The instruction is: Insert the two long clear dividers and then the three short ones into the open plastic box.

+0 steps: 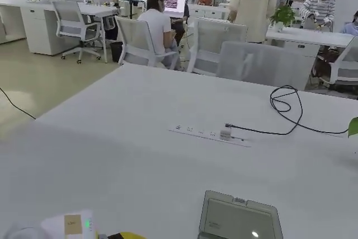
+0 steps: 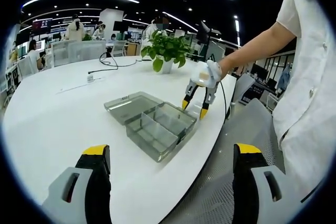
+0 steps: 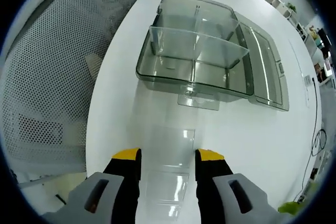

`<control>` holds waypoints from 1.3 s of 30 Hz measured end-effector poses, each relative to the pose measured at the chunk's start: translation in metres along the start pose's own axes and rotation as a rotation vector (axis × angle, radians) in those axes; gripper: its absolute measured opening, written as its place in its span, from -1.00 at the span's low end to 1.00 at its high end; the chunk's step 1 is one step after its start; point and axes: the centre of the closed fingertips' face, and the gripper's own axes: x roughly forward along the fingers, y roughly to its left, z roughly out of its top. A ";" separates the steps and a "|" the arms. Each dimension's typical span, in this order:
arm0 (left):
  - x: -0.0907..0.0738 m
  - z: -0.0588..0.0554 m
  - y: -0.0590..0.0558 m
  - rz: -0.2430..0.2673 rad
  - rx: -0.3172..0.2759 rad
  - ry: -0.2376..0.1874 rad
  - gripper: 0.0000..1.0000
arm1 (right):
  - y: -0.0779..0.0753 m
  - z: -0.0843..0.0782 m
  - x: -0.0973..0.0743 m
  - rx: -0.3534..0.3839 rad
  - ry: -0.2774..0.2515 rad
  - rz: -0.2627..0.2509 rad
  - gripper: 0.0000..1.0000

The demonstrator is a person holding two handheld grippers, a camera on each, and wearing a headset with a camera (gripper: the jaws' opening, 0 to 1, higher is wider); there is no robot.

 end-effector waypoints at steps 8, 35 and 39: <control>0.001 -0.003 0.000 -0.007 0.004 0.008 1.00 | -0.001 0.001 -0.001 0.001 0.002 -0.001 -0.34; 0.001 0.032 -0.001 -0.038 -0.021 -0.041 0.90 | 0.002 0.019 -0.073 0.111 -0.111 -0.172 -0.34; 0.003 0.056 -0.009 -0.057 -0.074 -0.103 0.89 | 0.005 0.035 -0.098 0.109 -0.139 -0.224 -0.34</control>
